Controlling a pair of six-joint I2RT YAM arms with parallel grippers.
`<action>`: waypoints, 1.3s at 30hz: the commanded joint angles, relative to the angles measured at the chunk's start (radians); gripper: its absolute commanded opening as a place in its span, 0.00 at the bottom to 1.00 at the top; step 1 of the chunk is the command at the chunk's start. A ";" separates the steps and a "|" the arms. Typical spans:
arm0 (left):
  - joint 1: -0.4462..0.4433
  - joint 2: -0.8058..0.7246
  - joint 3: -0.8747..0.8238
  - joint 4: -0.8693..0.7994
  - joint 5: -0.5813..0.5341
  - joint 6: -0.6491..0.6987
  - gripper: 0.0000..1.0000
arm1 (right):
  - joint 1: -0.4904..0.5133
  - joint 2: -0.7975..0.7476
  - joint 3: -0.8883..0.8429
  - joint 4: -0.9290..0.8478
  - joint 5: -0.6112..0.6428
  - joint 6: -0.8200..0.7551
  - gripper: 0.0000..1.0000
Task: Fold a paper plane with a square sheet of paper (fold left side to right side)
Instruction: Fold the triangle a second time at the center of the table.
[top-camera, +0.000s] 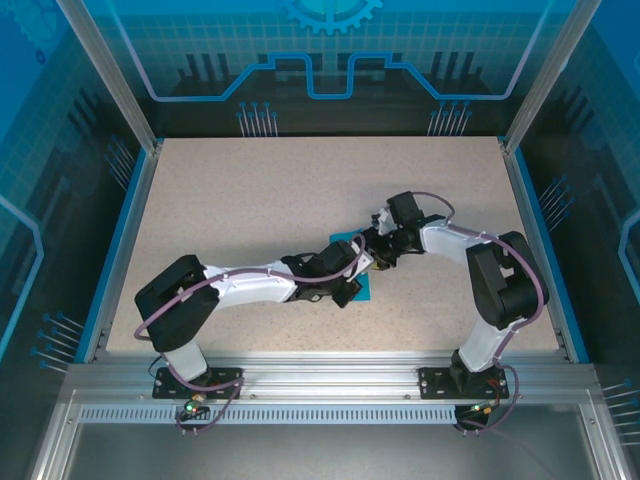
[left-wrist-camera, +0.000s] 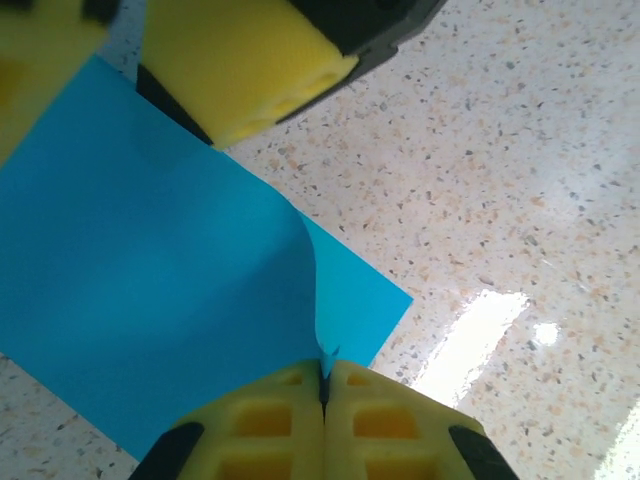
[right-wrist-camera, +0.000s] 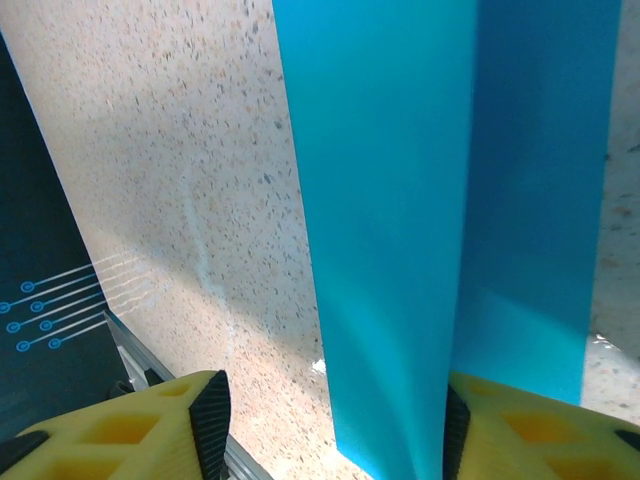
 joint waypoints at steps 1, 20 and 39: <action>0.033 -0.042 -0.029 0.047 0.129 -0.036 0.00 | -0.032 -0.069 0.015 0.016 0.015 -0.021 0.59; 0.217 -0.044 -0.087 0.060 0.316 -0.150 0.00 | 0.010 -0.326 -0.270 -0.049 0.193 -0.117 0.18; 0.257 0.019 -0.029 -0.043 0.303 -0.130 0.00 | 0.142 -0.164 -0.236 -0.059 0.255 -0.101 0.05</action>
